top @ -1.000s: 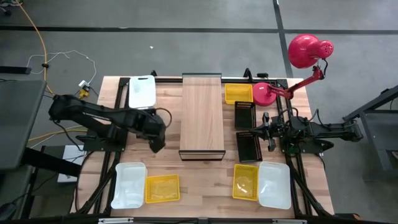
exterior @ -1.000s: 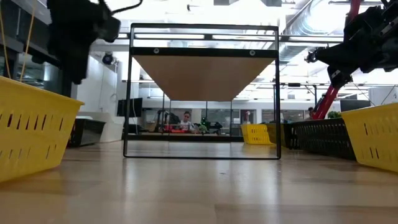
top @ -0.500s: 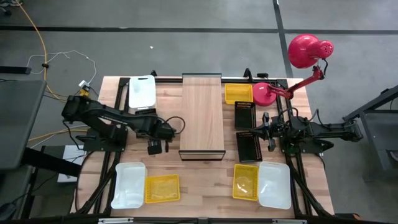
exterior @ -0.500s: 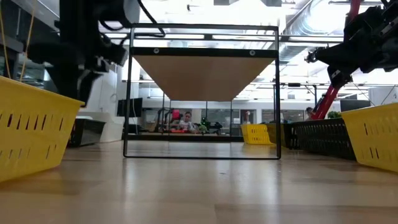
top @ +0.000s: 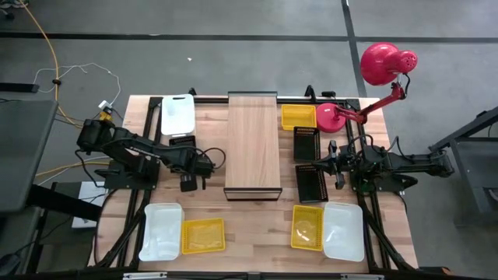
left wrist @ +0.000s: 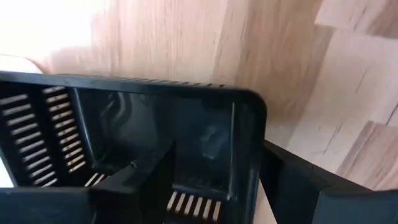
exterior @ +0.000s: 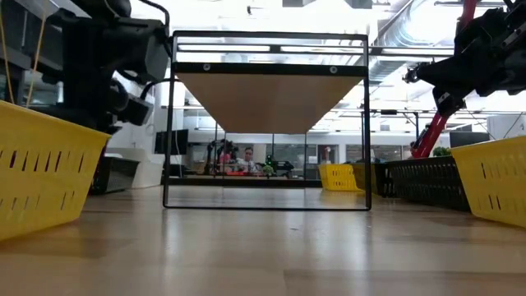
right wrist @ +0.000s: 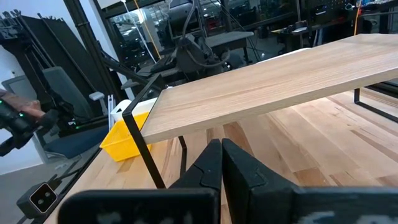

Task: Stack baskets on shelf by color
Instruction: Put the top left black bin on the shelf

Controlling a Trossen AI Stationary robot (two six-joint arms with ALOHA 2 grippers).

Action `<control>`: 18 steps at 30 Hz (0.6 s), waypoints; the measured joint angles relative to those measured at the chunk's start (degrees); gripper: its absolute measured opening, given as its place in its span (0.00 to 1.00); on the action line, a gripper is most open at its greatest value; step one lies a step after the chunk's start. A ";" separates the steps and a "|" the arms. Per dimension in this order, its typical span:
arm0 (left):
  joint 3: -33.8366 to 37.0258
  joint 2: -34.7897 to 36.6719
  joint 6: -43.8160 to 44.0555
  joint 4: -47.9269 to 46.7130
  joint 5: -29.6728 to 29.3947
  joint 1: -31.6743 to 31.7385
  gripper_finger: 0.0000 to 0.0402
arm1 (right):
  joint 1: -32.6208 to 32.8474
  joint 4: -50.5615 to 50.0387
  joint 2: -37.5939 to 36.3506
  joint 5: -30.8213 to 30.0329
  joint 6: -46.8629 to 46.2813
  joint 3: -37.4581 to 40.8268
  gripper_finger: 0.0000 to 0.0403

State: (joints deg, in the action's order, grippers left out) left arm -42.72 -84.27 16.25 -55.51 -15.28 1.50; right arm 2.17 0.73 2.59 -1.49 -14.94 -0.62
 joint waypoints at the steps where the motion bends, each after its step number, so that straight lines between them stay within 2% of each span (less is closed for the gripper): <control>1: 0.05 0.00 -0.35 0.01 0.20 0.00 0.51 | 0.00 0.00 0.00 0.00 -0.02 0.00 0.00; 3: 0.05 0.00 -0.40 0.28 -0.02 0.00 0.49 | 0.00 0.00 0.00 0.02 -0.01 0.01 0.00; 5: 0.05 0.00 -0.42 0.24 -0.15 0.00 0.41 | 0.00 0.01 0.00 0.00 0.00 0.01 0.00; 7: -0.17 0.00 -0.44 -0.07 0.78 0.00 0.28 | 0.00 0.00 0.00 0.00 -0.01 0.00 0.00; 9: -1.21 0.11 -0.56 -1.60 2.82 0.00 0.10 | 0.00 0.00 0.00 0.00 0.00 0.00 0.00; 10: -1.91 0.54 -0.22 -2.48 3.90 0.00 0.05 | 0.00 0.00 0.00 0.02 -0.02 0.00 0.00; 12: -4.20 1.92 0.06 -4.86 4.49 -0.34 0.04 | -0.02 0.02 0.00 0.00 -0.02 0.02 0.00; 18: -16.06 8.68 0.02 -18.30 0.80 -2.79 0.01 | -0.02 0.00 0.00 0.00 -0.02 0.02 0.00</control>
State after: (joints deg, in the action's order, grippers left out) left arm -58.78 -75.59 16.27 -73.81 -14.48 -1.29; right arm 2.16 0.74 2.59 -1.49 -14.96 -0.60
